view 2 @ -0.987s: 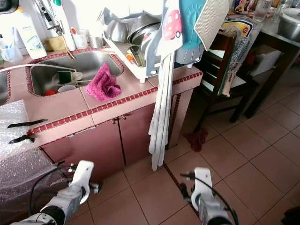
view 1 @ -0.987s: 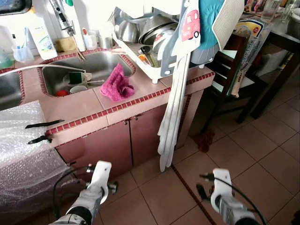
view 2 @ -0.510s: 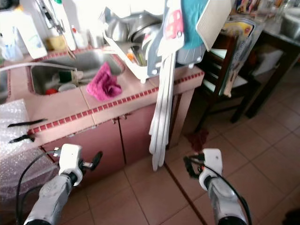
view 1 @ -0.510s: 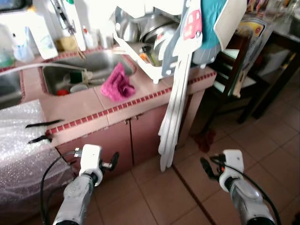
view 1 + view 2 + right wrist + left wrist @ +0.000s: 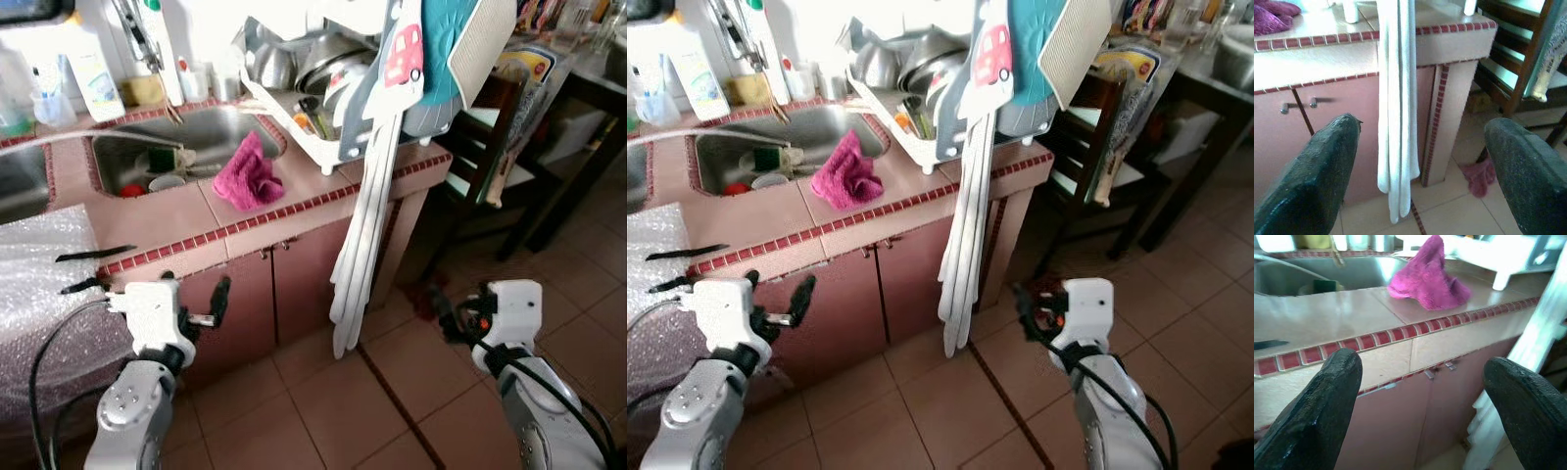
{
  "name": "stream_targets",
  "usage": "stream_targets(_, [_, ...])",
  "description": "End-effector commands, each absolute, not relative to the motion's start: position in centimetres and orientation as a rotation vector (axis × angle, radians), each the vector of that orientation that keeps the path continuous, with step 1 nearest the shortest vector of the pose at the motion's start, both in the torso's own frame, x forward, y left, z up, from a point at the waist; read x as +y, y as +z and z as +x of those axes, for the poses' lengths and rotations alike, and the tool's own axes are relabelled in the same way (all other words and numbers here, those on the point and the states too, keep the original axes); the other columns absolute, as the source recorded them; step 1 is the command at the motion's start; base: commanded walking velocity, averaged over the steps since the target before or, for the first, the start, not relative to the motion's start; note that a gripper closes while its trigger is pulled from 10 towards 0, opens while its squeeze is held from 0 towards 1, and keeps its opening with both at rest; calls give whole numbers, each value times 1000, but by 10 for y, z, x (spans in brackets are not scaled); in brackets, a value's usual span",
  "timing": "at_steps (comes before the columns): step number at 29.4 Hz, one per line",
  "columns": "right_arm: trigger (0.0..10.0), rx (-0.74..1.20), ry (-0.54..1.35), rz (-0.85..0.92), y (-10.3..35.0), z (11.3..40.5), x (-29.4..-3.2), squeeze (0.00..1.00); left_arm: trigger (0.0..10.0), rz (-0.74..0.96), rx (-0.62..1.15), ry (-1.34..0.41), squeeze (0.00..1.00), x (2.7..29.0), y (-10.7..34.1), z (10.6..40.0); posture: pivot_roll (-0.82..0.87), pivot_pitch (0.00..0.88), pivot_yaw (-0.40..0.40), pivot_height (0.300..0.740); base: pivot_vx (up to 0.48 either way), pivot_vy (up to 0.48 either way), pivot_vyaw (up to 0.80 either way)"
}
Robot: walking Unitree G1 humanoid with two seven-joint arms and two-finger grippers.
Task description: Kitchen organization
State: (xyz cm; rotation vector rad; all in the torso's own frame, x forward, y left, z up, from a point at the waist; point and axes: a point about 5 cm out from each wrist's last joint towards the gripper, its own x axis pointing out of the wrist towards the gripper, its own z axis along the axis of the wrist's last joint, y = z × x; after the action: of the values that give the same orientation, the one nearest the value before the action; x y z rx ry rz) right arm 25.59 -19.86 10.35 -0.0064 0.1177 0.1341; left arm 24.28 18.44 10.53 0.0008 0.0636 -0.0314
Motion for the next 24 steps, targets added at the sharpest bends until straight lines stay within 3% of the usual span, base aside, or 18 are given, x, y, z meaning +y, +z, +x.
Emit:
stream_targets(1, [10000, 106, 138, -40, 108, 254, -199, 0, 10000, 103, 105, 42, 0, 189, 97, 242, 30, 0, -20, 740, 0, 0, 0])
stream_targets(2, [10000, 101, 137, -96, 108, 253, -199, 0, 10000, 90, 112, 36, 0, 187, 95, 242, 27, 0, -17, 740, 0, 0, 800])
stream_targets(6, [10000, 119, 121, -52, 106, 251, -197, 0, 10000, 102, 101, 17, 0, 184, 96, 245, 27, 0, -7, 740, 0, 0, 800])
stream_targets(9, [10000, 123, 110, -68, 109, 252, -196, 0, 10000, 213, 49, 106, 0, 189, 105, 248, 33, 0, 0, 740, 0, 0, 800])
stream_targets(14, [10000, 122, 96, 11, 110, 256, -192, 0, 10000, 186, 34, 141, 0, 193, 107, 248, 37, 0, 6, 740, 0, 0, 800])
stream_targets(24, [10000, 100, 102, -13, 113, 263, -184, 0, 10000, 176, 104, 113, 0, 191, 95, 251, 54, 0, 31, 740, 0, 0, 800])
